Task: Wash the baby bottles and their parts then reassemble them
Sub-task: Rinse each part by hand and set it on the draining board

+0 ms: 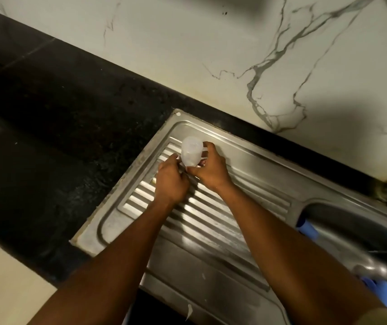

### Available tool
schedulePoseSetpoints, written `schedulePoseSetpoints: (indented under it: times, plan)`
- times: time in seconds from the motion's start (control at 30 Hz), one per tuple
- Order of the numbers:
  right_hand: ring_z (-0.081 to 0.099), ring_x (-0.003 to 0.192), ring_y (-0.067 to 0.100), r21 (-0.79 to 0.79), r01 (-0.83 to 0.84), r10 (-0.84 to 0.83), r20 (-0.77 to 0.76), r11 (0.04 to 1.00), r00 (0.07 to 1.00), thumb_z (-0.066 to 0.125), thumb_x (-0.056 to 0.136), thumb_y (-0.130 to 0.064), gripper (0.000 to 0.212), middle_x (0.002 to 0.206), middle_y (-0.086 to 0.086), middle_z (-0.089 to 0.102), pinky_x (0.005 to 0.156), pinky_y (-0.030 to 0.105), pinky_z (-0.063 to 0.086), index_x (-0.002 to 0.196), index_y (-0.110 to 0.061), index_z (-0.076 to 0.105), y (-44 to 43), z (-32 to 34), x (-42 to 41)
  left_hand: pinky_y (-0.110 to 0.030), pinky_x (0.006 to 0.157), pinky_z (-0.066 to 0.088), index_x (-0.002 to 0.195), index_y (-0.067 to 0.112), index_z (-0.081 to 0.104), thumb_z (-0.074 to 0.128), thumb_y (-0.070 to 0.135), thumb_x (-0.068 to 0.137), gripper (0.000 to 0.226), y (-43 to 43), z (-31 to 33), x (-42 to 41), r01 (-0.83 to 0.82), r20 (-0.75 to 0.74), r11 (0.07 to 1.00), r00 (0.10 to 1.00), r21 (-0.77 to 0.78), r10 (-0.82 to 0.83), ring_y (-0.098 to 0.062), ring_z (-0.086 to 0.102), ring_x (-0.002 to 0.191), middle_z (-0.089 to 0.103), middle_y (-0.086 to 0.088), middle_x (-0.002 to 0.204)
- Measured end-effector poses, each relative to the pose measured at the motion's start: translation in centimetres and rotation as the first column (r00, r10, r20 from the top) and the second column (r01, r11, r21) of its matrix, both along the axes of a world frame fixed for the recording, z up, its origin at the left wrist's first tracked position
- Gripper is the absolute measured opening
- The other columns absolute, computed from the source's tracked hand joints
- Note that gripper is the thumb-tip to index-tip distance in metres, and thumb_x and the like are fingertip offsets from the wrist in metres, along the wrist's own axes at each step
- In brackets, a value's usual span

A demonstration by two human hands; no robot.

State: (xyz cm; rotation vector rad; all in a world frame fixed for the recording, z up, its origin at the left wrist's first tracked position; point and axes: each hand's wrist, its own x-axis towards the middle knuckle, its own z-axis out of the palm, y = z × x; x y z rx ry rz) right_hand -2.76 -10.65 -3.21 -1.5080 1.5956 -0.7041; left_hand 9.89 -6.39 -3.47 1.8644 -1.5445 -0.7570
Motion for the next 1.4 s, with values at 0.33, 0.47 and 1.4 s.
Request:
schedulePoseSetpoints:
  times: [0.33,0.47,1.4]
  plan:
    - [0.054,0.125,0.026,-0.022,-0.066,0.065,-0.047,0.998,0.997,0.084,0.078,-0.021,0.081,0.139,0.01,0.054,0.101,0.041,0.051,0.145,-0.021,0.038,3.8,0.2,-3.5,-0.045,0.096,0.05,0.132,0.002,0.049,0.063,0.016,0.089,0.048,4.8,0.5,-4.1,-0.096,0.155,0.995,0.983,-0.011,0.097,-0.032,0.052,0.114,0.055,-0.016,0.124]
    - [0.055,0.122,0.026,-0.079,-0.075,0.067,-0.096,0.994,0.993,0.078,0.082,-0.014,0.066,0.132,0.012,0.057,0.102,0.043,0.049,0.141,-0.013,0.047,8.8,-0.2,-9.1,-0.042,0.09,0.05,0.125,0.004,0.055,0.06,0.016,0.088,0.04,8.7,0.3,-9.0,0.09,0.223,0.993,0.972,-0.07,-0.073,-0.031,0.055,0.107,0.057,-0.014,0.117]
    - [0.06,0.115,0.037,0.261,0.569,-0.397,-0.497,0.779,0.772,0.059,0.094,-0.016,0.041,0.122,0.017,0.062,0.094,0.045,0.053,0.133,-0.008,0.05,25.3,-11.7,-48.2,-0.041,0.096,0.051,0.13,0.01,0.057,0.06,0.018,0.09,0.04,21.6,-8.6,-46.8,0.642,0.195,0.54,0.529,0.544,-0.826,-0.029,0.053,0.121,0.05,-0.01,0.135]
